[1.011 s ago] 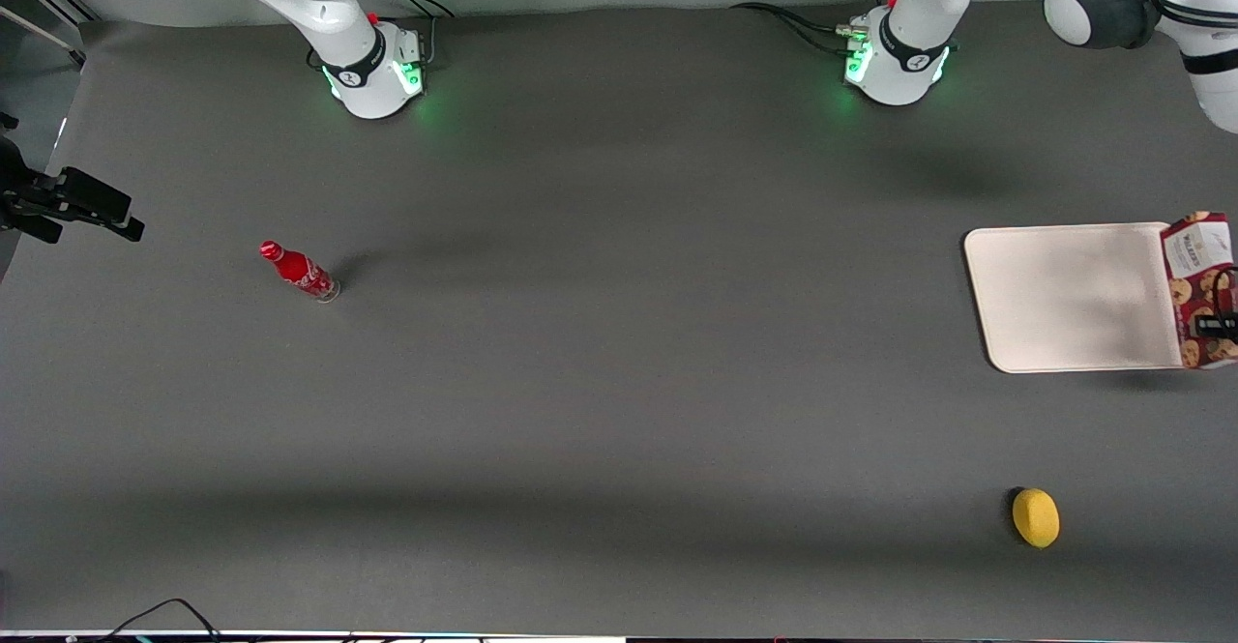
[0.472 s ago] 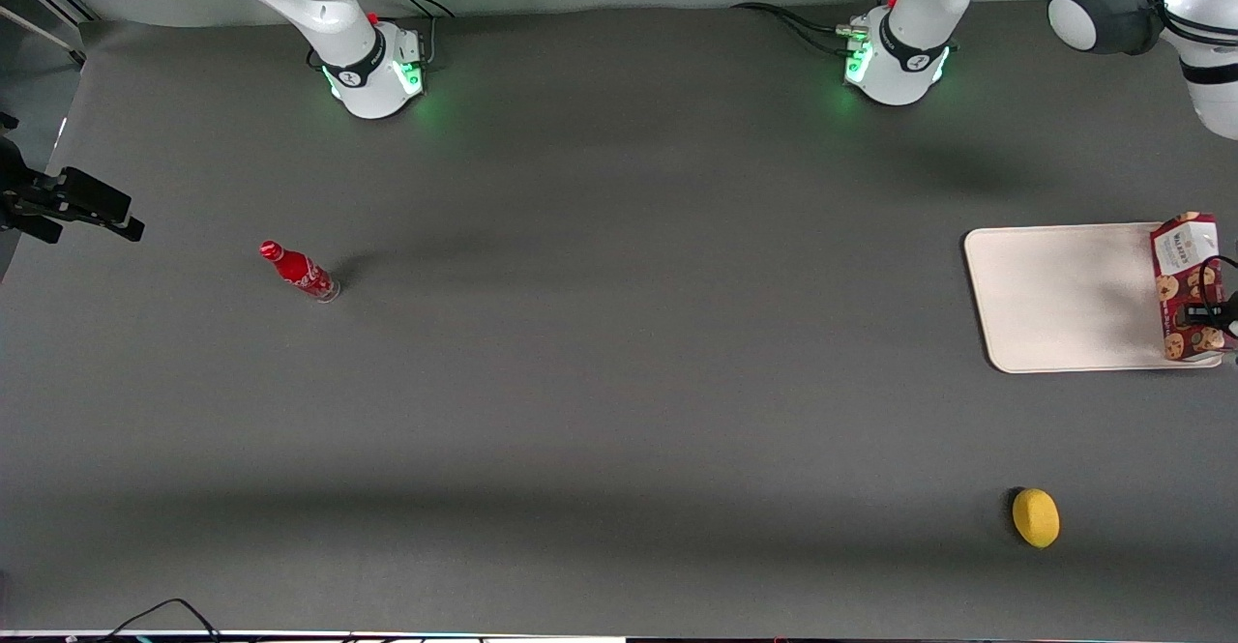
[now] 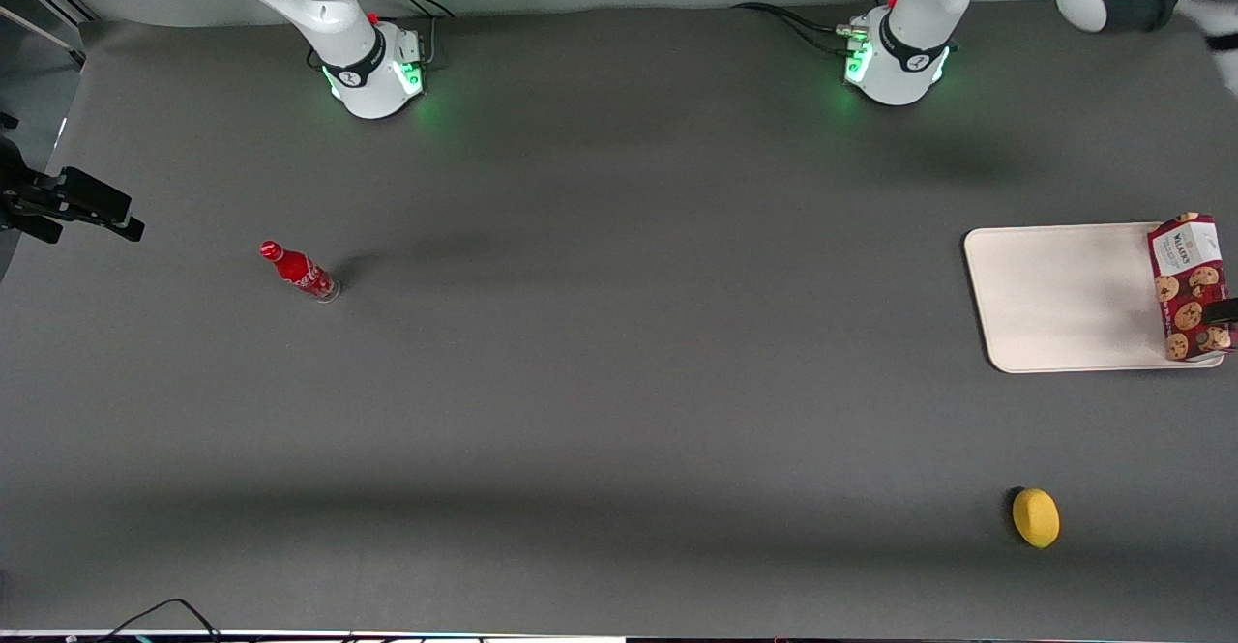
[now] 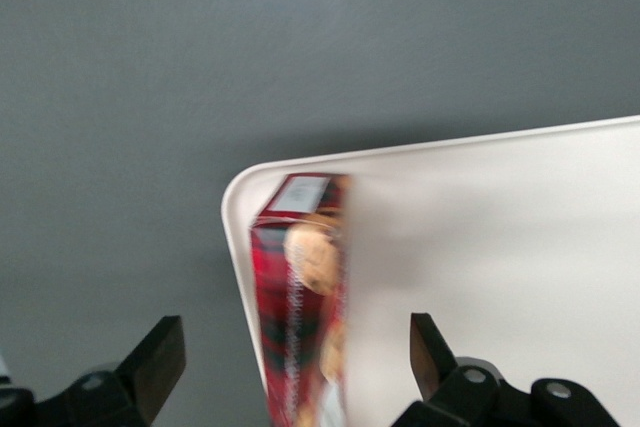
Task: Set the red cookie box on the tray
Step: 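Lower the cookie box onto the tray's edge and open the left gripper, then raise the left gripper away from the tray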
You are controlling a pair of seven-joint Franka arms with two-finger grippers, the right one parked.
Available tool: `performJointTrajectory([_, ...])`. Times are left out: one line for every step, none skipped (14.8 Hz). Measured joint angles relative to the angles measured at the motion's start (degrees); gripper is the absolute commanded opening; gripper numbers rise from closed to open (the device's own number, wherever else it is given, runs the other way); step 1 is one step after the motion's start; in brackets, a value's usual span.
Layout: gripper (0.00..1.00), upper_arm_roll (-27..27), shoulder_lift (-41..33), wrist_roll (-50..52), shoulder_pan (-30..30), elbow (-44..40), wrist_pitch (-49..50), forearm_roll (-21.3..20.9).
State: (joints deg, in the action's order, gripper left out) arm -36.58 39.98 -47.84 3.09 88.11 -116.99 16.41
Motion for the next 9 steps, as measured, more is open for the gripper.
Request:
performJointTrajectory([1.00, -0.33, -2.34, 0.88, -0.85, -2.82, 5.97, -0.05])
performJointTrajectory([1.00, -0.61, -4.77, 2.85, -1.87, -5.83, 12.14, -0.31])
performJointTrajectory([1.00, -0.69, -7.30, 5.55, -3.06, -9.01, 18.26, -0.91])
performJointTrajectory([1.00, -0.68, -9.75, 8.63, -4.51, -12.13, 24.24, -1.58])
performJointTrajectory([1.00, -0.55, -12.13, 12.26, -6.24, -14.95, 30.03, -2.04])
performJointTrajectory([1.00, -0.05, -14.41, 16.56, -8.09, -17.16, 34.96, -2.35])
performJointTrajectory([1.00, 1.31, -16.67, 21.69, -9.70, -18.75, 39.05, -3.12])
performJointTrajectory([1.00, 4.22, -19.21, 26.91, -10.70, -19.71, 42.58, -4.75])
performJointTrajectory([1.00, 8.72, -21.95, 31.43, -11.09, -19.84, 45.02, -7.17])
